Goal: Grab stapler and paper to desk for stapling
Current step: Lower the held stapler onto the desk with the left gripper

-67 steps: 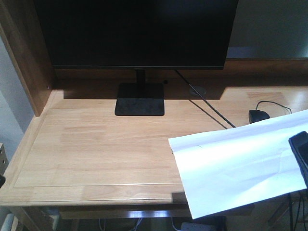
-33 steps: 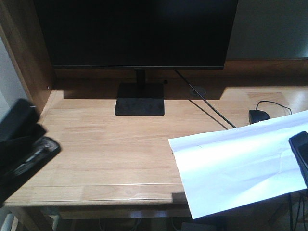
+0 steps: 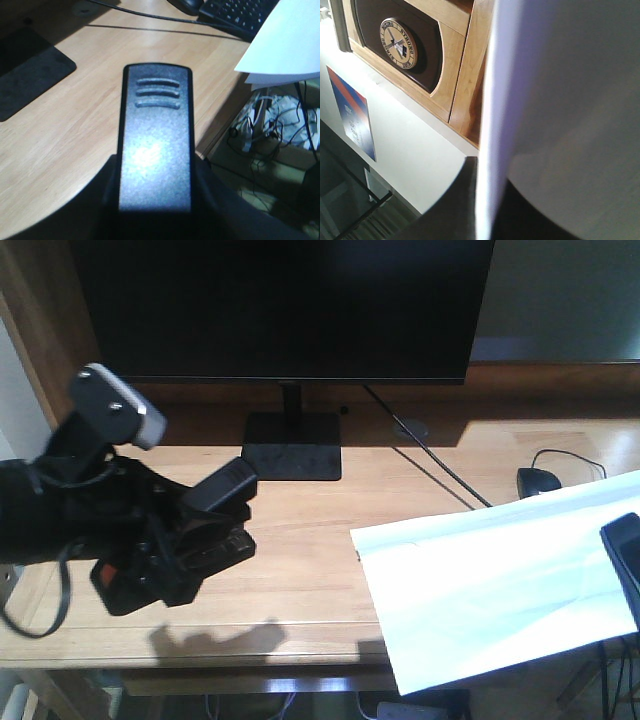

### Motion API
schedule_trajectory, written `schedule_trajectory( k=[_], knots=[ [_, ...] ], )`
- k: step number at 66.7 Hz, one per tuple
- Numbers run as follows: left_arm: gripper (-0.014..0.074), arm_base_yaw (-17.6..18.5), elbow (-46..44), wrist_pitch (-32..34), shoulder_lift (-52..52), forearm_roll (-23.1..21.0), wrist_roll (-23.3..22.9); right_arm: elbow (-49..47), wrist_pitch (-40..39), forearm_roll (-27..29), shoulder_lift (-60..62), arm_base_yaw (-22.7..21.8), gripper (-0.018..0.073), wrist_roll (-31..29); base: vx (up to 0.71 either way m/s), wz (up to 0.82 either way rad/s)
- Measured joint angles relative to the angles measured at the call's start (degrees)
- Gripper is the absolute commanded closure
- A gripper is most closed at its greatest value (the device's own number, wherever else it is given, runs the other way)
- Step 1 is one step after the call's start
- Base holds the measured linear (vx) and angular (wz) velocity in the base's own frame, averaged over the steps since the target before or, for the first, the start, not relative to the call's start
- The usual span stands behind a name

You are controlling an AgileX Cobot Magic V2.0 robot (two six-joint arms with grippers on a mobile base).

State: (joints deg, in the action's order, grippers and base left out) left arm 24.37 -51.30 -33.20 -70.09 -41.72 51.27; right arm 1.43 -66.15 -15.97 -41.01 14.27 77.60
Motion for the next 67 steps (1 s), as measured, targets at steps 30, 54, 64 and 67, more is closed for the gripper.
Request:
schedule_trajectory(
  k=[30, 54, 64, 67],
  knots=[
    [0.0603, -16.53, -7.81, -14.5, -16.98, -18.37, 29.92, 0.0, 0.0, 0.0, 0.0, 0.0, 0.0568, 0.0, 0.0, 0.0],
    [0.0603, -24.01, -20.17, -31.18, -33.26, -20.61, 45.38, 0.0, 0.0, 0.0, 0.0, 0.0, 0.0568, 0.0, 0.0, 0.0],
    [0.0603, -24.3, -24.26, -33.67, -38.81, -21.06, 53.41, 0.0, 0.0, 0.0, 0.0, 0.0, 0.0568, 0.0, 0.0, 0.0],
    [0.0603, -24.3, -25.36, -34.0, -40.32, -21.65, 55.08, 0.0, 0.0, 0.0, 0.0, 0.0, 0.0568, 0.0, 0.0, 0.0]
  ],
)
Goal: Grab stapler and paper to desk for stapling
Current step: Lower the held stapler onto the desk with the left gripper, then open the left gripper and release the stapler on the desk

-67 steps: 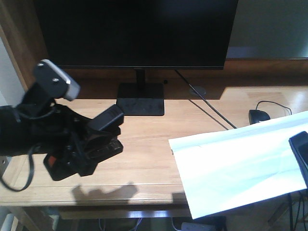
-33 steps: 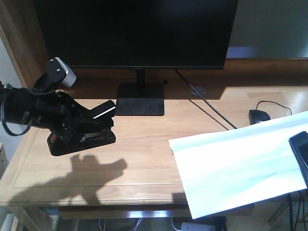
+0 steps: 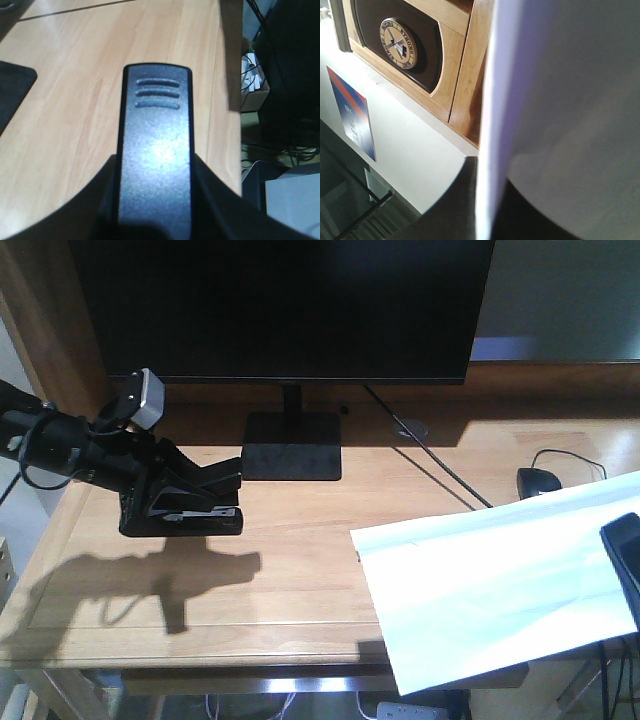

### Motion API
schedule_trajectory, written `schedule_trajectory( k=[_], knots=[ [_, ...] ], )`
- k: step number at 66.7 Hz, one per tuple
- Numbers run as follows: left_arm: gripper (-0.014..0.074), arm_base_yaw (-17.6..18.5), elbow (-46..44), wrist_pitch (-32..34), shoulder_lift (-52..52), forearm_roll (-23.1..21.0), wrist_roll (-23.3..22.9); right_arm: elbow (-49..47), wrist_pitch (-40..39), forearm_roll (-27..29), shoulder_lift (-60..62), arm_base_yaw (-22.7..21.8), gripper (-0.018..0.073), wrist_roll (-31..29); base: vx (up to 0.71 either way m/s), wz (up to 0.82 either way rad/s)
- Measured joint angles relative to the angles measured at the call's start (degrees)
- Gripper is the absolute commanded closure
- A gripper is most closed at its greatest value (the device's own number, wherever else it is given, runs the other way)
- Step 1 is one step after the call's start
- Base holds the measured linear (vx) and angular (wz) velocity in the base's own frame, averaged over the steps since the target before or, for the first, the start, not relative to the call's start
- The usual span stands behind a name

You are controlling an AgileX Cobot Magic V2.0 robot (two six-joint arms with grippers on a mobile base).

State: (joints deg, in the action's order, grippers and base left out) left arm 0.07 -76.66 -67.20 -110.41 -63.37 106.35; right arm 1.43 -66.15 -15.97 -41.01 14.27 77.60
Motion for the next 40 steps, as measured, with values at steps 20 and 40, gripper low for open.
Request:
schedule_trajectory(
  k=[20, 40],
  knots=[
    [0.0602, 0.0, -3.12, 0.02, -7.44, -1.83, 7.15, 0.0, 0.0, 0.0, 0.0, 0.0, 0.0568, 0.0, 0.0, 0.0],
    [0.0587, 0.0, -3.12, 0.87, -12.67, -3.34, 11.14, 0.0, 0.0, 0.0, 0.0, 0.0, 0.0568, 0.0, 0.0, 0.0]
  ],
)
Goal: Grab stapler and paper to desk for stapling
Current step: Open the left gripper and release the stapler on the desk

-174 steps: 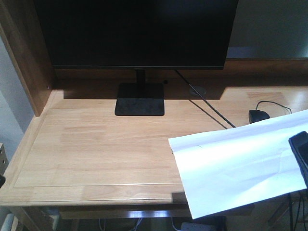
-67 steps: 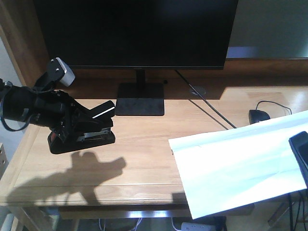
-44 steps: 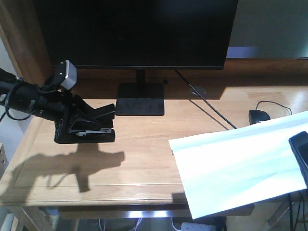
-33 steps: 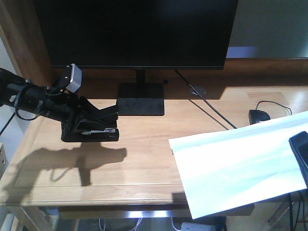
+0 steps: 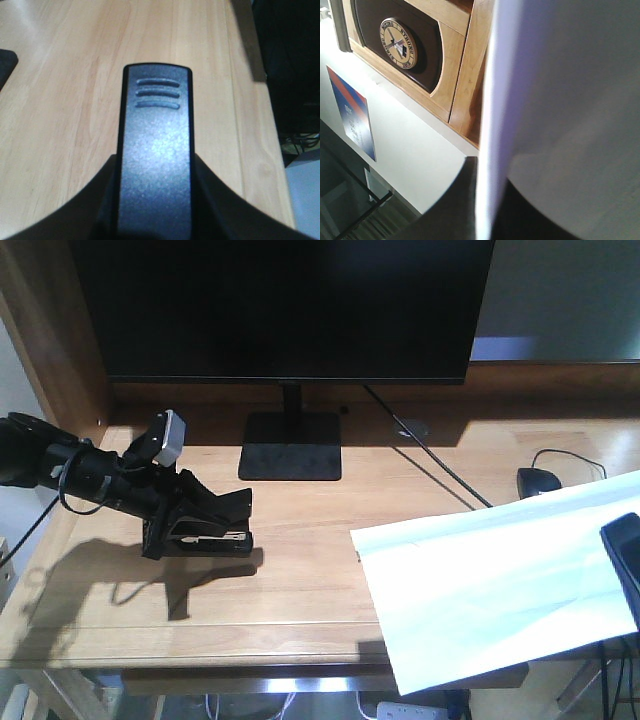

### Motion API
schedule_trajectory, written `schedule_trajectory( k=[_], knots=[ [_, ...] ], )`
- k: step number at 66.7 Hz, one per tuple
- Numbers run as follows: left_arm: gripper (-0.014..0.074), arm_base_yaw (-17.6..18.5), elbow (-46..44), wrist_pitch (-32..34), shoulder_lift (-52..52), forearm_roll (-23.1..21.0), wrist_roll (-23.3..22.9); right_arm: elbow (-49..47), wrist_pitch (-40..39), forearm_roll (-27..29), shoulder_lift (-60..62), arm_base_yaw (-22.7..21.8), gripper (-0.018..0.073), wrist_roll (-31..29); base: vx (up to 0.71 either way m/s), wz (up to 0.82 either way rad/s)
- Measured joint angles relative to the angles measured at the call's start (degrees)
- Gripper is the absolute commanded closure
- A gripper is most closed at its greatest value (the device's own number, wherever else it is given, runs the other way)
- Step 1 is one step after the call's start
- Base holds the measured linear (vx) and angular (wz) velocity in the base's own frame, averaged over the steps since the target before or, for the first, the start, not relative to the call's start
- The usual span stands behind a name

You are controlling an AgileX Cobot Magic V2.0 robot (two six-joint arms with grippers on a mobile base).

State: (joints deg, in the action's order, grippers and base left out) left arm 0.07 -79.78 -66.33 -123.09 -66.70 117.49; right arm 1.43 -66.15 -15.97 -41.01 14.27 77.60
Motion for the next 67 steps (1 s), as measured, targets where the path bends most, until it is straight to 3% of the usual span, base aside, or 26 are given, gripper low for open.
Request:
schedule_trajectory(
  k=[31, 57, 67],
  knots=[
    [0.0509, 0.0, 0.0, 1.74, -5.5, -2.31, 2.9, 0.0, 0.0, 0.0, 0.0, 0.0, 0.0568, 0.0, 0.0, 0.0],
    [0.0237, 0.0, -0.45, 3.81, -6.05, -1.56, 2.91, 0.0, 0.0, 0.0, 0.0, 0.0, 0.0568, 0.0, 0.0, 0.0],
    [0.0192, 0.0, -0.45, 3.62, -6.05, -1.74, 2.91, 0.0, 0.0, 0.0, 0.0, 0.0, 0.0568, 0.0, 0.0, 0.0]
  ],
)
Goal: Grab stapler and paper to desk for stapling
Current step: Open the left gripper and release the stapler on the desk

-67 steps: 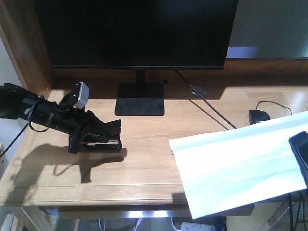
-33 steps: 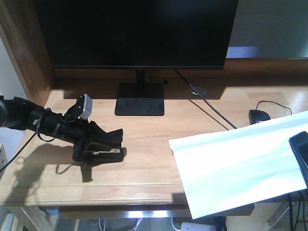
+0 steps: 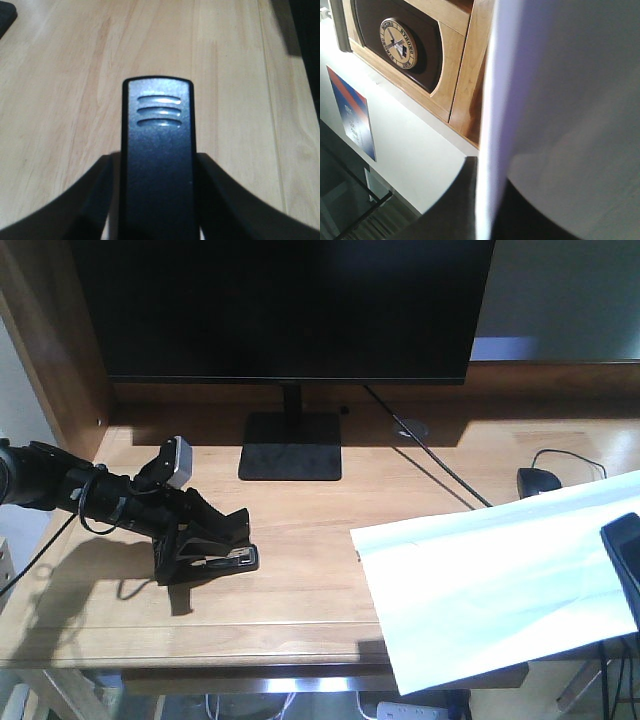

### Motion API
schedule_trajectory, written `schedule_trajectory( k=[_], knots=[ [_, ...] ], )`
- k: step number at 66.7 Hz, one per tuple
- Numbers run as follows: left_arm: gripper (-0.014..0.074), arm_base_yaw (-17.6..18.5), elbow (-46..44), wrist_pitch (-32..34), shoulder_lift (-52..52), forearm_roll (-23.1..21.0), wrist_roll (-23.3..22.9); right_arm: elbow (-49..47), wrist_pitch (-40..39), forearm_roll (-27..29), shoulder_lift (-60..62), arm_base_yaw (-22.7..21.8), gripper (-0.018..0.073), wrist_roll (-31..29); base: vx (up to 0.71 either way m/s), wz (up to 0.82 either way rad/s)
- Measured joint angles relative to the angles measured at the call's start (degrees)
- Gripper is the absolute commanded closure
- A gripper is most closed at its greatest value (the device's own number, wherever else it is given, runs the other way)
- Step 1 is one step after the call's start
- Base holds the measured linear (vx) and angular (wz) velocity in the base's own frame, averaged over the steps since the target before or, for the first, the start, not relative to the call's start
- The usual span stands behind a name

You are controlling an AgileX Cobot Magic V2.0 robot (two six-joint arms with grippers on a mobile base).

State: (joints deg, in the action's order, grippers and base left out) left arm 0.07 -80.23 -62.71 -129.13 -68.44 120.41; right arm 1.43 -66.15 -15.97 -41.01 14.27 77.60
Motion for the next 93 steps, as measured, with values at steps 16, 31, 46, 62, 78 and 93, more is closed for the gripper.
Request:
schedule_trajectory(
  k=[16, 31, 46, 62, 78, 93],
  knots=[
    [0.0209, 0.0, 0.0, -1.74, 2.45, -0.1, 0.0, 0.0, 0.0, 0.0, 0.0, 0.0, 0.0568, 0.0, 0.0, 0.0],
    [0.0442, 0.0, 0.0, -1.49, 7.12, 2.2, -0.05, 0.0, 0.0, 0.0, 0.0, 0.0, 0.0568, 0.0, 0.0, 0.0],
    [0.0605, 0.0, 0.0, -0.32, 7.85, 6.26, -2.63, 0.0, 0.0, 0.0, 0.0, 0.0, 0.0568, 0.0, 0.0, 0.0],
    [0.0604, 0.36, 0.0, 1.21, 7.85, 7.07, -3.04, 0.0, 0.0, 0.0, 0.0, 0.0, 0.0568, 0.0, 0.0, 0.0],
    [0.0604, 0.42, 0.0, 1.59, 7.85, 7.07, -3.09, 0.0, 0.0, 0.0, 0.0, 0.0, 0.0568, 0.0, 0.0, 0.0],
    [0.0604, 0.46, 0.0, 1.59, 7.85, 7.07, -3.09, 0.0, 0.0, 0.0, 0.0, 0.0, 0.0568, 0.0, 0.0, 0.0]
  ],
)
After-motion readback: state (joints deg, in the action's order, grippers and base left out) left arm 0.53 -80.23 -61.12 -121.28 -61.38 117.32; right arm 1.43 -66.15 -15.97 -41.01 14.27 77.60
